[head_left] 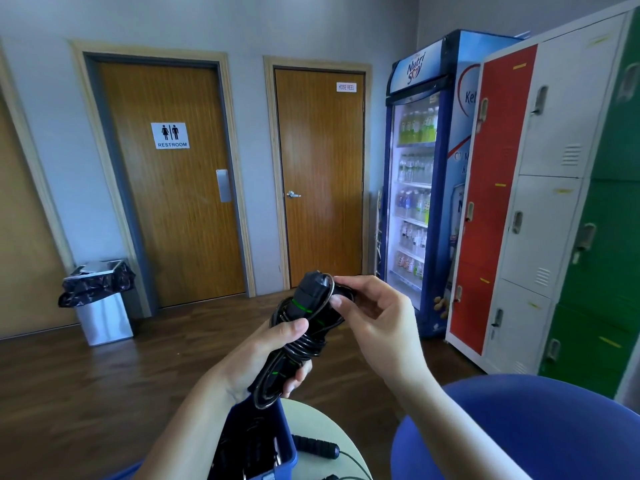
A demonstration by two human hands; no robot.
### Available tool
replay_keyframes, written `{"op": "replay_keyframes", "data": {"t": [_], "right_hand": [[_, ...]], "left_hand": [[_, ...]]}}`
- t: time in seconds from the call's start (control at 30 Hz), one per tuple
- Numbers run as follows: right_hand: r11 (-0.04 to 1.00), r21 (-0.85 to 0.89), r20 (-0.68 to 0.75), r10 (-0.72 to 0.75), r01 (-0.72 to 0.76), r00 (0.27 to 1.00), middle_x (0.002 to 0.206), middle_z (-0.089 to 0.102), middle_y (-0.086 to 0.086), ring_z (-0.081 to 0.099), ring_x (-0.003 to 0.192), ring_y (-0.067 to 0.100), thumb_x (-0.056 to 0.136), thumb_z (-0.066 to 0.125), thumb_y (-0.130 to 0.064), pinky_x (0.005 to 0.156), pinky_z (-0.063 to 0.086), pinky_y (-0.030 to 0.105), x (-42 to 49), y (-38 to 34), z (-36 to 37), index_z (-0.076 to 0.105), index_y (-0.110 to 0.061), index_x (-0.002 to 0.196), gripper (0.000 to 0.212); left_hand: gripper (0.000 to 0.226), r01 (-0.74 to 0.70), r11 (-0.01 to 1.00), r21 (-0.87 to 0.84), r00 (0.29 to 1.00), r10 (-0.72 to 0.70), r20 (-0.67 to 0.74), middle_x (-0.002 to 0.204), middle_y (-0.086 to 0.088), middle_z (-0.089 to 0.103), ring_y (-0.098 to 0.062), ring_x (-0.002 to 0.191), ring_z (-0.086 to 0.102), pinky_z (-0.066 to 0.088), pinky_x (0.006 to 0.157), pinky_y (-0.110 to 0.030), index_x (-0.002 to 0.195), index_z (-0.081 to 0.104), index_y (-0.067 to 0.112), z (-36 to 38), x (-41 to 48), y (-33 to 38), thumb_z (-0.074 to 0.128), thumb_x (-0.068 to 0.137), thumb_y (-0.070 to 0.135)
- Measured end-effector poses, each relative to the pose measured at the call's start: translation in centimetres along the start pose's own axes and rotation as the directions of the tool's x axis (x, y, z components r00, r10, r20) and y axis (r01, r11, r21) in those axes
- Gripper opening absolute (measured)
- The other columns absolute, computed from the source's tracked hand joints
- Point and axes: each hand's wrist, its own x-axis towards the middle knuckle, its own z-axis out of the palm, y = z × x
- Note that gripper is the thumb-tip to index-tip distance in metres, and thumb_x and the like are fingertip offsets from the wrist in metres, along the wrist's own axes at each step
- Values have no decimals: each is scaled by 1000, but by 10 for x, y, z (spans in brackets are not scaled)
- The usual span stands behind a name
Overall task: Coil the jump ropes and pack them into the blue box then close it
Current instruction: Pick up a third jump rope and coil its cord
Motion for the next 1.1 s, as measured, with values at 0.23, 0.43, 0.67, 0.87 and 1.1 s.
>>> {"op": "replay_keyframes", "data": {"t": [0.23, 0.43, 0.67, 0.87, 1.1], "right_hand": [[997, 78, -106, 30, -21, 994, 87, 75, -3, 71, 83, 9, 80, 75, -7, 76, 55, 22, -8, 4, 10, 68, -16, 89, 15], [992, 118, -188, -28, 51, 982, 88, 74, -3, 71, 83, 5, 79, 74, -2, 72, 54, 15, -10, 3, 17, 66, -4, 90, 14], [969, 208, -322, -60, 133, 945, 93, 74, 5, 72, 92, 12, 80, 71, 4, 79, 54, 18, -10, 8, 27, 63, 2, 81, 8], [909, 405, -270, 17, 97, 963, 100, 73, 10, 71, 94, 13, 75, 72, -17, 76, 54, 19, -12, -3, 27, 62, 6, 84, 27], [954, 282, -322, -2, 98, 947, 99, 71, 6, 71, 89, 7, 66, 83, 0, 73, 53, 16, -5, -4, 32, 58, -4, 80, 30]], "left_hand": [[103, -2, 998, -57, 1000, 1, -14, 77, -16, 61, -21, 52, 63, 51, 50, -31, 137, 44, -2, 5, -8, 2, 82, 60, 55], [95, -81, 996, -30, 989, 84, 124, 67, -20, 55, -24, 43, 52, 44, 45, -29, 137, 48, 13, 26, -23, 22, 77, 61, 62], [69, -94, 987, -132, 965, 124, 233, 64, -19, 54, -24, 45, 50, 40, 48, -30, 125, 58, 17, 41, -31, 33, 72, 71, 57], [66, -80, 981, -175, 961, 123, 248, 62, -19, 54, -25, 44, 50, 40, 47, -30, 98, 66, 5, 44, -31, 34, 76, 64, 61], [66, -75, 978, -193, 959, 124, 257, 64, -19, 53, -25, 45, 49, 41, 47, -30, 92, 66, 3, 48, -29, 36, 75, 64, 62]]}}
